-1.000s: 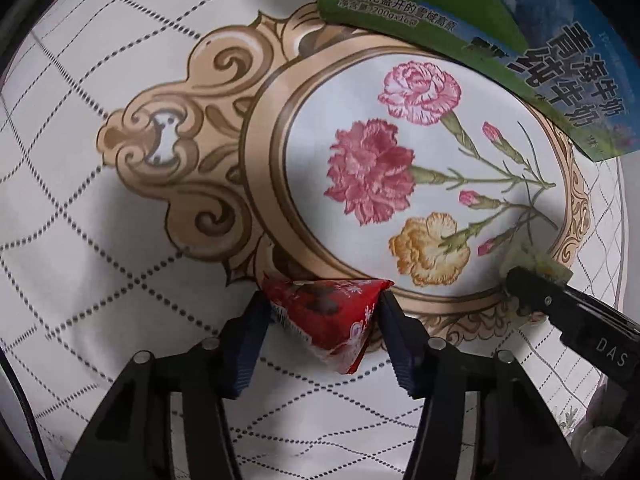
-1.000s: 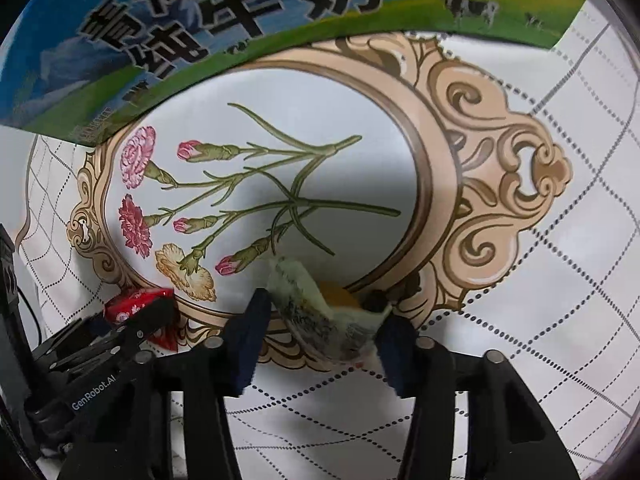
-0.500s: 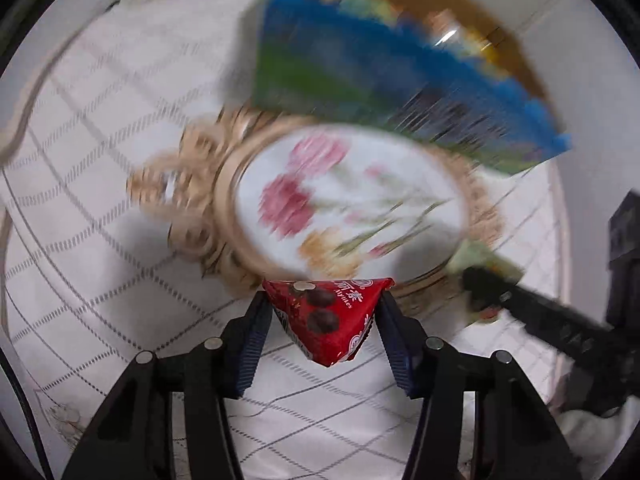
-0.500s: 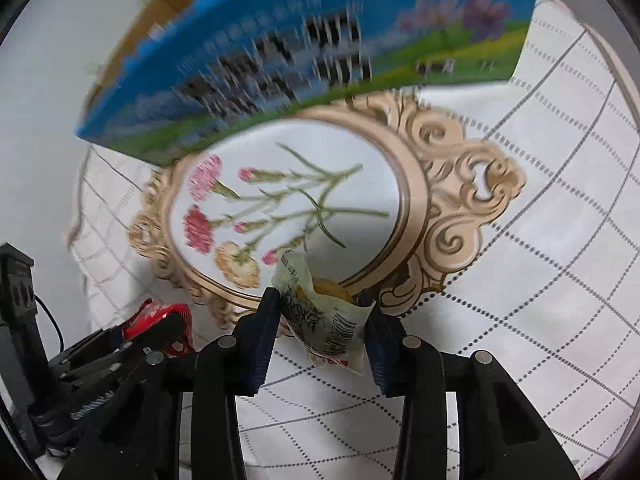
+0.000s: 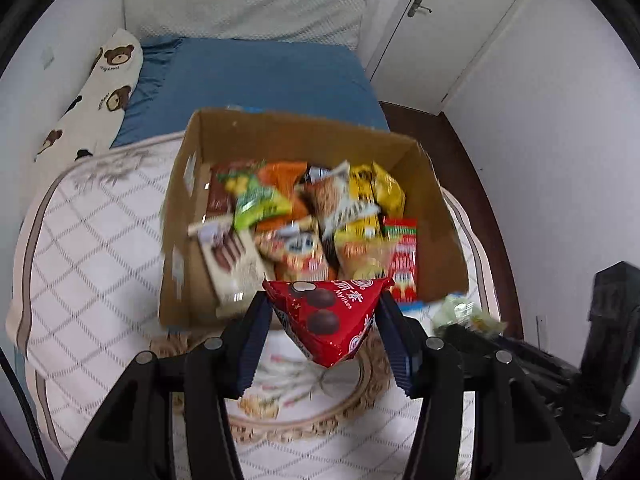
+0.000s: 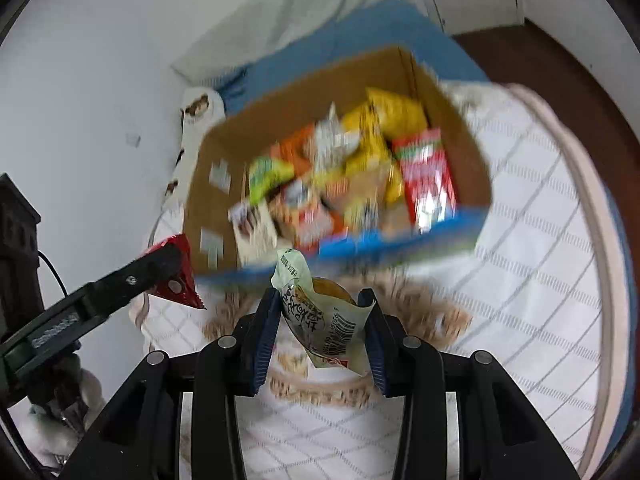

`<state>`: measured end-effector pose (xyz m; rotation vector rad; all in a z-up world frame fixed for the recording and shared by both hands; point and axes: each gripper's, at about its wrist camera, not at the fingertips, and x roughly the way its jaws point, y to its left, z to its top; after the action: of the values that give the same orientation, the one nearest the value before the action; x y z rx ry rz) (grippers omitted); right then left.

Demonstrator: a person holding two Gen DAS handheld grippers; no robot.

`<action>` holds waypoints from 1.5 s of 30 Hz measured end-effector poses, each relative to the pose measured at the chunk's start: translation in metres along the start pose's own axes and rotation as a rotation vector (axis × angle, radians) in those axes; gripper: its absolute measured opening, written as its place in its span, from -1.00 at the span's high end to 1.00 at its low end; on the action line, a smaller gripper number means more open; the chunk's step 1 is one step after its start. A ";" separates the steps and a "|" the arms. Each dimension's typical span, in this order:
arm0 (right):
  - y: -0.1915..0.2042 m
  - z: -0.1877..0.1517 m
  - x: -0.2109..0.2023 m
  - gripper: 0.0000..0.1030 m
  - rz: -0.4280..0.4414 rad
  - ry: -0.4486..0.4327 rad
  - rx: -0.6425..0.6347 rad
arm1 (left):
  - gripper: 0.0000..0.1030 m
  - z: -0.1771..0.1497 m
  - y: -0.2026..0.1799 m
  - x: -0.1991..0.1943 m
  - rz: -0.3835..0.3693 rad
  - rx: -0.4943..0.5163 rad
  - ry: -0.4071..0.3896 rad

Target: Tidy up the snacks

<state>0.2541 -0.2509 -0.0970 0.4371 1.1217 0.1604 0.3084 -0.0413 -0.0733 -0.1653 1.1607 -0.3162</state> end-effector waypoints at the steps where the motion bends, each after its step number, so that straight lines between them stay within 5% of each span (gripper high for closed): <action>1: 0.004 0.011 0.003 0.17 -0.007 -0.012 0.000 | 0.01 0.006 -0.001 0.005 0.013 0.007 -0.001; 9: -0.013 0.081 0.037 0.17 -0.137 -0.017 -0.011 | 0.01 0.044 0.001 0.074 0.095 0.015 0.096; 18: -0.042 0.092 0.100 0.15 -0.199 0.142 0.038 | 0.00 0.042 0.008 0.131 0.116 0.011 0.229; 20: -0.044 0.092 0.105 -0.12 -0.221 0.162 0.028 | -0.15 0.040 0.014 0.135 0.112 -0.018 0.244; 22: -0.046 0.093 0.107 -0.70 -0.228 0.172 0.022 | -0.52 0.039 0.020 0.140 0.106 -0.040 0.259; 27: -0.046 0.099 0.109 -0.87 -0.313 0.189 -0.030 | -0.91 0.036 0.025 0.142 0.164 -0.021 0.245; 36: -0.040 0.094 0.110 -0.89 -0.373 0.186 -0.083 | -0.92 0.035 0.027 0.127 0.217 0.006 0.208; 45: -0.028 0.084 0.084 -0.89 -0.376 0.110 -0.105 | -0.92 0.028 0.018 0.076 0.248 0.030 0.076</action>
<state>0.3631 -0.2690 -0.1483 0.1199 1.2774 -0.0876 0.3643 -0.0504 -0.1339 0.0181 1.2368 -0.1214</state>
